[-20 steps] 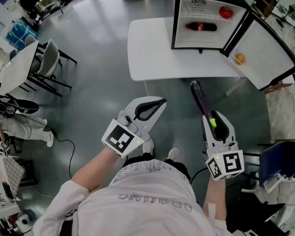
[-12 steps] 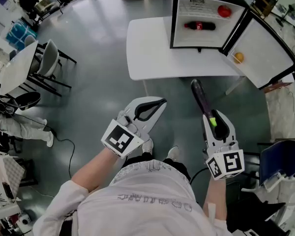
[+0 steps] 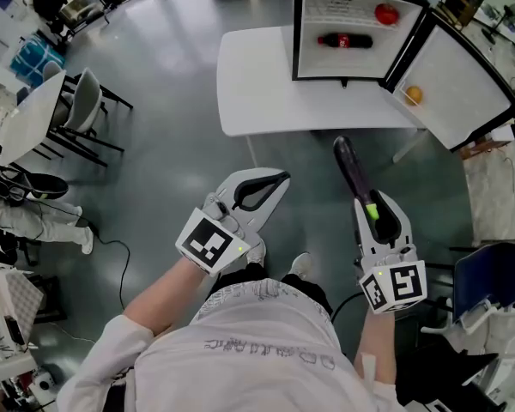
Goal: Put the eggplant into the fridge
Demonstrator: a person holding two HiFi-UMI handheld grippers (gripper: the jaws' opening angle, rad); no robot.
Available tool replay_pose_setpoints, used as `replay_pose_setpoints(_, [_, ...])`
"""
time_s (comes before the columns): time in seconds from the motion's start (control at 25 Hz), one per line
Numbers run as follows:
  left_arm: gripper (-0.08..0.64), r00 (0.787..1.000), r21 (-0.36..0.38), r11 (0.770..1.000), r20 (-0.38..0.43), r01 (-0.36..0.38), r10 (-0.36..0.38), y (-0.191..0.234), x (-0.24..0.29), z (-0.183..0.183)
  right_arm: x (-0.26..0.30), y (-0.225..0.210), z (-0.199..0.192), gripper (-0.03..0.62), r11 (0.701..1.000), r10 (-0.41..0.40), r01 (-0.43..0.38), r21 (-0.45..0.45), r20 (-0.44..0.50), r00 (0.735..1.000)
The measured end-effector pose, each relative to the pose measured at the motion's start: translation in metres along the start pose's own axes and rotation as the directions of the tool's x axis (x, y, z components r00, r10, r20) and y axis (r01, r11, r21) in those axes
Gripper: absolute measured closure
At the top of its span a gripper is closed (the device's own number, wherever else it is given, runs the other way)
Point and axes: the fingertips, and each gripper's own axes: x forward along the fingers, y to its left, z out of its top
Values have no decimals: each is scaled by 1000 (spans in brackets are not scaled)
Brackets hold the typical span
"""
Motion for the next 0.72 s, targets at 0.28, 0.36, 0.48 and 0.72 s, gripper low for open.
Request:
replay_pose_setpoints(0.28, [552,1000,-2,1000,-5,-24,24,-17,14,1,-14,-17,-2,465,1000,19,-19,1,11,1000])
replay_pose_setpoints(0.36, [552,999,0,1000,-6,-31,31,-24,20,2,-19,-24,-3,465,1000,27,-27,1,11,1000])
replay_pose_setpoints(0.48, [552,999,5,999,-6,-42,42,-37,28,3,-29,-34,-5,465,999,40,-40,-2,14,999])
replay_pose_setpoints(0.72, [552,998,9,998,-9,-67,67,-55,48,-1,-41,-60,-10,465,998,57,-57,-9,23,998])
